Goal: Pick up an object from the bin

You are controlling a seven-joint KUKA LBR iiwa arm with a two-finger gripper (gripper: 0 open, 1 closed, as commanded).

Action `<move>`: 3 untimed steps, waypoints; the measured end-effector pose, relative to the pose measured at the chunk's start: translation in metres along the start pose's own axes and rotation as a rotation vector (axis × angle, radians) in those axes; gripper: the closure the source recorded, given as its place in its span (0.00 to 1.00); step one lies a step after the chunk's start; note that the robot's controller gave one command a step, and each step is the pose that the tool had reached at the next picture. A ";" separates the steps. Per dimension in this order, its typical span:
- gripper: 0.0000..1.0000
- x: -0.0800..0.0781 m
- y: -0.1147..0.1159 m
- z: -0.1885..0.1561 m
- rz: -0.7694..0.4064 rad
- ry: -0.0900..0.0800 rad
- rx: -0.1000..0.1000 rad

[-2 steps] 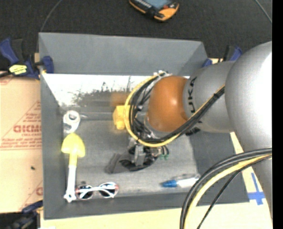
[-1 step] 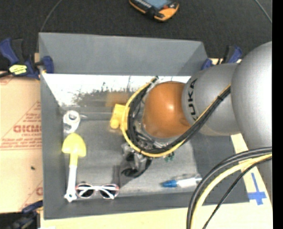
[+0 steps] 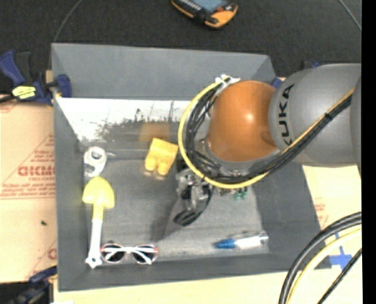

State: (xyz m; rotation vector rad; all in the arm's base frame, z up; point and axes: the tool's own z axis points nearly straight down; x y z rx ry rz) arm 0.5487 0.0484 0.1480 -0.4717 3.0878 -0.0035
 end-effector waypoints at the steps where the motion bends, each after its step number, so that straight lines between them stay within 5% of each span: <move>1: 1.00 -0.006 0.011 -0.045 -0.101 -0.008 0.004; 2: 1.00 0.007 0.010 -0.131 0.027 0.000 -0.001; 3: 1.00 -0.013 0.014 -0.065 -0.068 -0.014 0.005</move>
Offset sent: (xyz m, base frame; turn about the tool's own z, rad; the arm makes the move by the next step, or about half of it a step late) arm -0.0146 0.0071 0.1413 0.0332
